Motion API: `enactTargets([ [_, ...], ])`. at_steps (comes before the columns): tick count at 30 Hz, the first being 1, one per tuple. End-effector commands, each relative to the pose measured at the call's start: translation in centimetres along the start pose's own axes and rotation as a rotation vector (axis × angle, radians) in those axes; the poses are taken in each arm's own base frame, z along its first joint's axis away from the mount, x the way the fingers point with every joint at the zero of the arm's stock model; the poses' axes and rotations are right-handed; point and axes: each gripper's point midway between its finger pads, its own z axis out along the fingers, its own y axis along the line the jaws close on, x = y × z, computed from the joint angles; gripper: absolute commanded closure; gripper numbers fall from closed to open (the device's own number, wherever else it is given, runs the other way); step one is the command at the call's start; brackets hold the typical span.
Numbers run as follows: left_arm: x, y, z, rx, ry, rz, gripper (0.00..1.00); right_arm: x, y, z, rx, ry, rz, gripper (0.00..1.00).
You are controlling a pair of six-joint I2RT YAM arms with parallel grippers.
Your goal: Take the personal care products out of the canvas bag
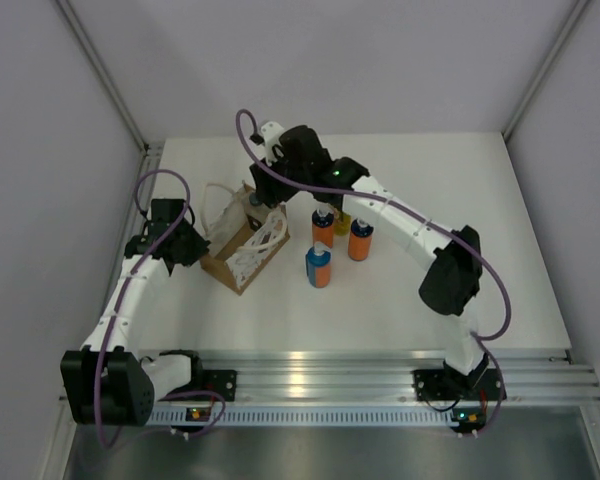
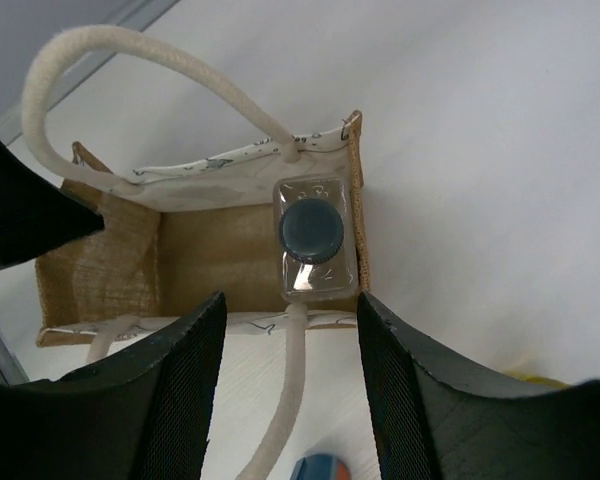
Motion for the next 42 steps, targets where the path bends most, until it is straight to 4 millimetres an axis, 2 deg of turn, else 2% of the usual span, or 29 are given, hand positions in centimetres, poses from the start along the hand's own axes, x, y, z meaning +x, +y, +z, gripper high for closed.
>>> enactTargets([
  [1,1.3,0.3,0.0,-0.005,0.073,0.020,1.00,-0.1,-0.2,0.3,-0.023,0.033,-0.028,0.47],
  [7,1.2,0.2,-0.1,-0.002,0.073,0.026,1.00,1.1,-0.4,3.4,-0.038,0.061,-0.034,0.47],
  [16,1.5,0.4,0.1,-0.012,0.084,0.030,1.00,2.0,-0.8,6.2,-0.037,0.076,-0.033,0.47],
  [28,1.5,0.3,0.6,-0.023,0.102,0.039,1.00,2.9,0.0,7.2,-0.072,0.095,-0.035,0.48],
  [35,1.4,0.3,0.8,-0.026,0.103,0.046,1.00,3.9,-0.5,8.2,-0.065,0.113,-0.074,0.40],
  [42,1.4,0.3,0.8,-0.026,0.103,0.049,1.00,5.1,-1.2,9.5,-0.040,0.134,-0.078,0.40],
])
